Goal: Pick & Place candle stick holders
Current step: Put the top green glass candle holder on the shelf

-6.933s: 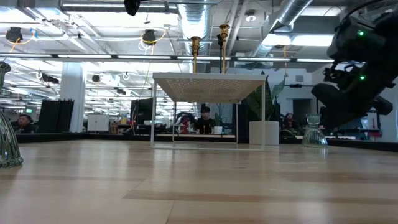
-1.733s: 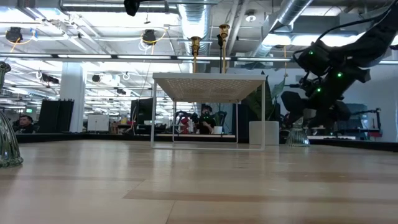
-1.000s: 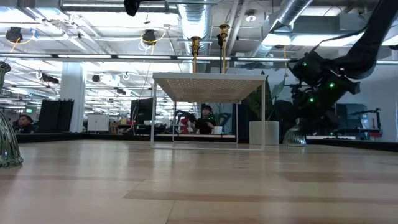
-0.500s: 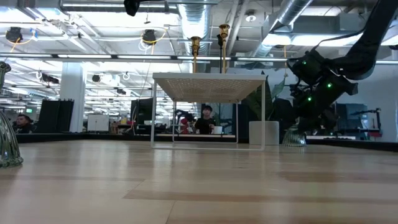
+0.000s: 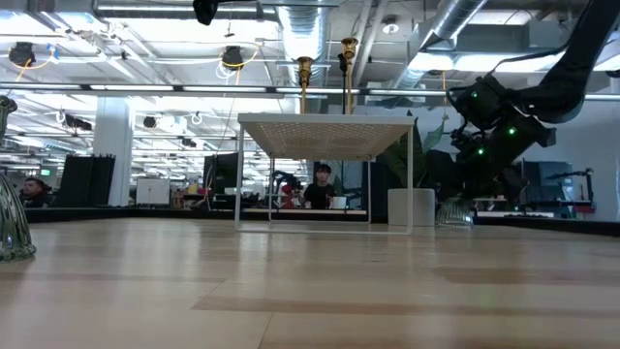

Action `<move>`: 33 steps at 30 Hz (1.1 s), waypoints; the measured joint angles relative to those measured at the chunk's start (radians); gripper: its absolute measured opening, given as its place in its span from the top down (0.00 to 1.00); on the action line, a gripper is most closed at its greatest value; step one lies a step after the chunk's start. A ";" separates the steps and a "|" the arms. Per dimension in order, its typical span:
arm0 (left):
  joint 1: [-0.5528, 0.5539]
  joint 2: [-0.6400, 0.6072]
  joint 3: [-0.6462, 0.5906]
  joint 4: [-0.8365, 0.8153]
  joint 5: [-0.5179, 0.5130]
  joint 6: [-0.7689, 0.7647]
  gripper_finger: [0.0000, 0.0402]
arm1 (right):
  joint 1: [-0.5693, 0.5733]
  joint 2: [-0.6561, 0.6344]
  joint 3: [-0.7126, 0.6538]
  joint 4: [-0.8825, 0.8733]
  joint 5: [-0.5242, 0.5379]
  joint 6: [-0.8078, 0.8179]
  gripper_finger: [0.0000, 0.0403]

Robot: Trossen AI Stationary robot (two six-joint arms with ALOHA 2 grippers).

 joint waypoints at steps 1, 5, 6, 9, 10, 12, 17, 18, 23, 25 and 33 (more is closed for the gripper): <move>0.000 0.000 0.000 0.000 0.000 0.000 0.98 | 0.000 -0.001 0.000 -0.001 -0.003 0.000 0.70; 0.000 0.000 0.000 0.000 0.000 0.000 0.98 | 0.000 -0.024 -0.002 -0.017 -0.031 0.004 0.69; 0.000 0.000 0.000 0.000 0.000 0.000 0.98 | 0.001 -0.035 -0.003 -0.027 -0.036 0.004 0.70; 0.000 0.000 0.000 -0.001 0.000 0.000 0.98 | 0.000 -0.072 -0.005 -0.076 -0.045 0.003 0.71; 0.000 0.000 0.000 -0.001 0.000 0.000 0.98 | 0.000 -0.084 -0.005 -0.093 -0.053 -0.004 0.71; 0.000 0.000 0.000 -0.001 0.000 0.000 0.98 | 0.001 -0.112 -0.005 -0.132 -0.067 -0.014 0.71; 0.000 0.000 0.000 -0.002 0.000 0.000 0.98 | 0.023 -0.179 -0.005 -0.203 -0.065 -0.016 0.70; 0.000 0.000 0.000 -0.002 0.000 0.000 0.98 | 0.030 -0.192 -0.005 -0.213 -0.065 -0.016 0.70; 0.000 0.000 0.000 -0.002 0.000 0.000 0.98 | 0.066 -0.253 -0.005 -0.257 -0.063 -0.011 0.71; 0.000 0.000 0.000 -0.002 0.000 0.000 0.98 | 0.083 -0.280 -0.002 -0.273 -0.062 0.006 0.71; 0.000 0.000 0.000 -0.002 0.000 0.000 0.98 | 0.145 -0.361 0.099 -0.472 -0.057 0.010 0.70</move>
